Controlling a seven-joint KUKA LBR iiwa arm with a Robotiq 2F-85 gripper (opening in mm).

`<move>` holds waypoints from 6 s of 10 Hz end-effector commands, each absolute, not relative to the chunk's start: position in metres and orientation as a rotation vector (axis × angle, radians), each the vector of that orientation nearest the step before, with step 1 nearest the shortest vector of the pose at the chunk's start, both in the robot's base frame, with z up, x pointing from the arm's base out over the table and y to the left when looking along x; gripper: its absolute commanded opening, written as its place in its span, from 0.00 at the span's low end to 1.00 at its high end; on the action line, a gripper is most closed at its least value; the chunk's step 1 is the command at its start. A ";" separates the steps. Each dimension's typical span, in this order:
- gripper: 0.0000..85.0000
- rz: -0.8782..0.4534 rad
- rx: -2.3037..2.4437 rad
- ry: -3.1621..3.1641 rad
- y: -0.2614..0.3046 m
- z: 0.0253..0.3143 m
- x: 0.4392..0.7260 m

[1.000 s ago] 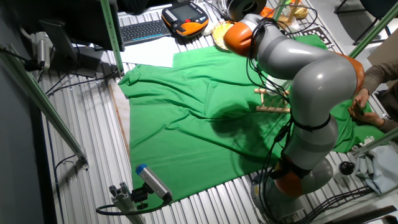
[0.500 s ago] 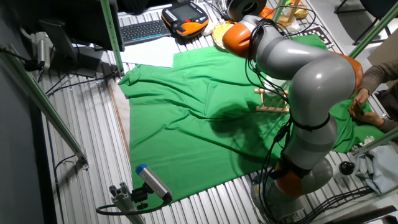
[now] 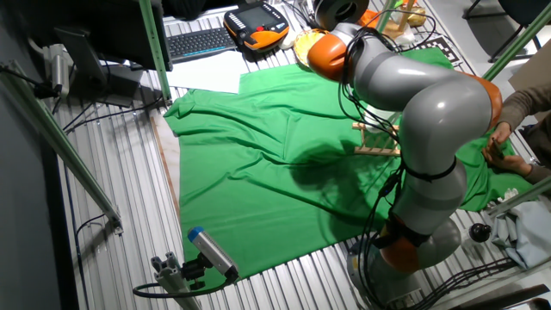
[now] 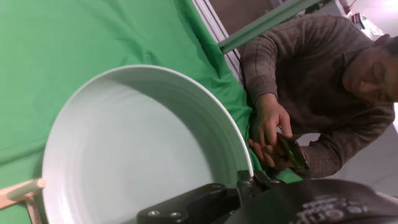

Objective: Put the dish on the dish rack

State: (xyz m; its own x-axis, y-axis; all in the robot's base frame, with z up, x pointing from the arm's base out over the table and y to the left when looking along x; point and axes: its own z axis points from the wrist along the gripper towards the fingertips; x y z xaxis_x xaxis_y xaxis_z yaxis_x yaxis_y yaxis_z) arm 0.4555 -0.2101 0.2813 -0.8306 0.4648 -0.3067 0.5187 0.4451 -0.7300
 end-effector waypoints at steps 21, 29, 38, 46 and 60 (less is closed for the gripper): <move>0.00 -1.368 1.101 2.476 -0.206 0.277 0.453; 0.00 -1.336 1.119 2.470 -0.200 0.274 0.452; 0.00 -1.305 1.109 2.475 -0.197 0.275 0.451; 0.00 -1.266 1.130 2.479 -0.195 0.275 0.449; 0.00 -1.370 1.142 2.376 -0.181 0.269 0.450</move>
State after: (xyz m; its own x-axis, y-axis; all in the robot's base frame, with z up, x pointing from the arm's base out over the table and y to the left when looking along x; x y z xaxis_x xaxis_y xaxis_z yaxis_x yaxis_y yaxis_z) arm 0.4500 -0.1804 0.2695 -0.6904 0.5330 -0.4892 0.6905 0.2837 -0.6654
